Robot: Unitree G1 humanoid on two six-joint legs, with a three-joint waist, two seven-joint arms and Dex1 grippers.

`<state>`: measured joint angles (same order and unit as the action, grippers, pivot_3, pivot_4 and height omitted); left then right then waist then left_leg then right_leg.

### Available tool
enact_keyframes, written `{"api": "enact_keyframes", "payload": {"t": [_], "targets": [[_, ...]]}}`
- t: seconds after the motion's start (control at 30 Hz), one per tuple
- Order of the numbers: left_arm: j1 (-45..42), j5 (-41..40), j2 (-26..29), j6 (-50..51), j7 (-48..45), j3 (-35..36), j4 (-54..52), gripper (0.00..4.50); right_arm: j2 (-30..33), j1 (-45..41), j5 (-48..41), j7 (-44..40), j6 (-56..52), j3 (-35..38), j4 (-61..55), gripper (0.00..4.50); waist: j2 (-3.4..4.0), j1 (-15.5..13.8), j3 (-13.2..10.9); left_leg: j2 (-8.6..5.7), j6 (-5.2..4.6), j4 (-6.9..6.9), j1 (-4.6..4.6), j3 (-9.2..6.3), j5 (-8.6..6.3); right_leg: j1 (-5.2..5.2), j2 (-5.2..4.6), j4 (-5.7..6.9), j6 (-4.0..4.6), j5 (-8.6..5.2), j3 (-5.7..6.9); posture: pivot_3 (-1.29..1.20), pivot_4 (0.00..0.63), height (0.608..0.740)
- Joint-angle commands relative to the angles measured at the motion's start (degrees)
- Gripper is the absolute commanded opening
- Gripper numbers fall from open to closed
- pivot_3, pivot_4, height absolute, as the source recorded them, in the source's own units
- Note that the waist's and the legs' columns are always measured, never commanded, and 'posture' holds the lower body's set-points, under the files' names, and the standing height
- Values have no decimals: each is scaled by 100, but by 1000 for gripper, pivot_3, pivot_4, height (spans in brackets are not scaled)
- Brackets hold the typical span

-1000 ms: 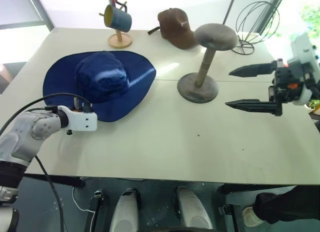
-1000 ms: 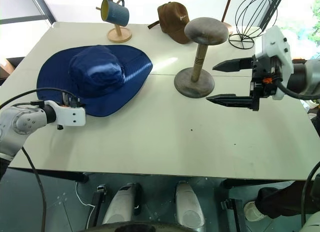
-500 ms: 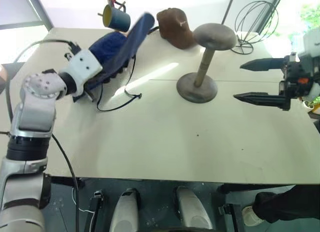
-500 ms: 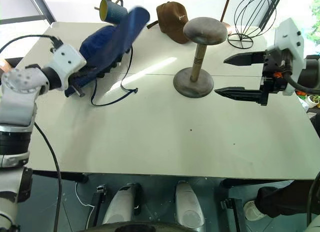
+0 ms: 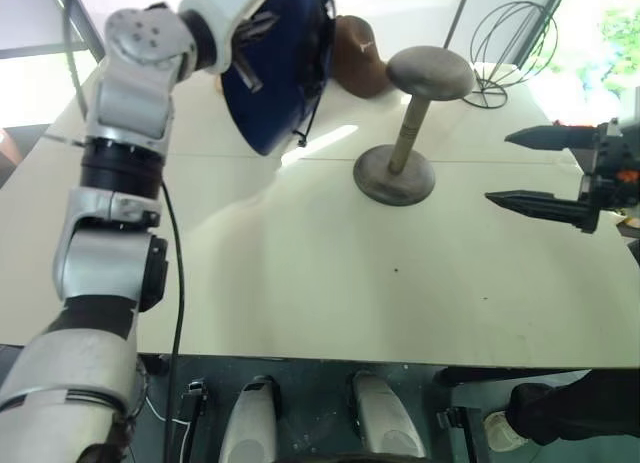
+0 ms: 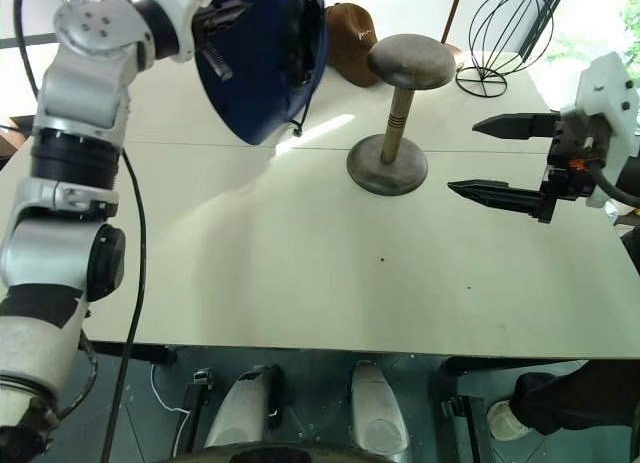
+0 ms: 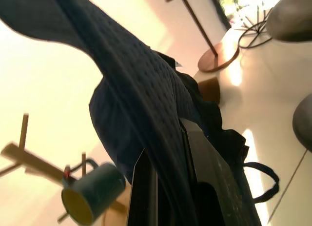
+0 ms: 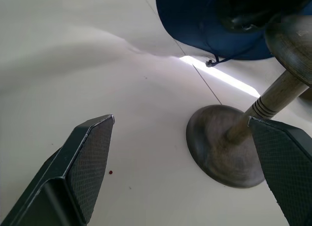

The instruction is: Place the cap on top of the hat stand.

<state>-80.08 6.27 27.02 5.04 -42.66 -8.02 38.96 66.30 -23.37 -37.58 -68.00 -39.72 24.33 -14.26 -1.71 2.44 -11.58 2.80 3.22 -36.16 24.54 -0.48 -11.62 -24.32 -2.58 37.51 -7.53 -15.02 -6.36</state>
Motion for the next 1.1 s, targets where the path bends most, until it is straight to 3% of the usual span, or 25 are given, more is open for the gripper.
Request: {"api": "enact_keyframes", "payload": {"t": [0.03,0.23,0.37,0.57,0.73,0.93,1.1], "targets": [[-583,128,-193,-857,-2,-120,417,48,62,142,-154,96,-72,487,-177,4500,0,-5,0,0,0,0,2,0,0,0,0,0,-1,-1,0,0,150,738],[-1231,456,-822,-2087,17,-519,1159,48,204,680,31,113,-115,1101,129,4500,-1,-8,0,-2,0,1,3,0,0,0,-1,-5,-2,-1,-1,0,150,738],[-1413,765,-961,-2998,96,-765,1351,48,189,871,11,201,-218,1397,188,4500,-1,1,-1,-5,0,2,7,0,0,0,-3,-14,-4,-1,-3,0,150,738],[-864,1500,-575,-4657,172,-1346,625,48,83,1509,176,274,-276,1918,154,4500,3,9,1,-5,0,8,0,0,0,0,-2,-14,-5,-2,-8,0,150,738],[-61,2919,168,-5663,1138,-1846,112,48,52,1729,149,381,-346,2160,86,4500,5,15,2,-5,0,4,-5,1,0,3,-2,-12,-9,1,-12,0,150,738],[632,4247,574,-5822,2284,-2242,-250,48,33,1856,182,434,-284,2122,77,4500,4,-38,2,-5,0,-2,3,2,0,3,-4,-14,-14,4,-12,0,150,738],[979,4135,499,-5630,2273,-2225,-212,48,52,1891,198,438,-239,2049,76,4500,4,-37,2,-6,0,-2,3,3,0,4,-4,-15,-15,4,-11,0,150,738]]}}
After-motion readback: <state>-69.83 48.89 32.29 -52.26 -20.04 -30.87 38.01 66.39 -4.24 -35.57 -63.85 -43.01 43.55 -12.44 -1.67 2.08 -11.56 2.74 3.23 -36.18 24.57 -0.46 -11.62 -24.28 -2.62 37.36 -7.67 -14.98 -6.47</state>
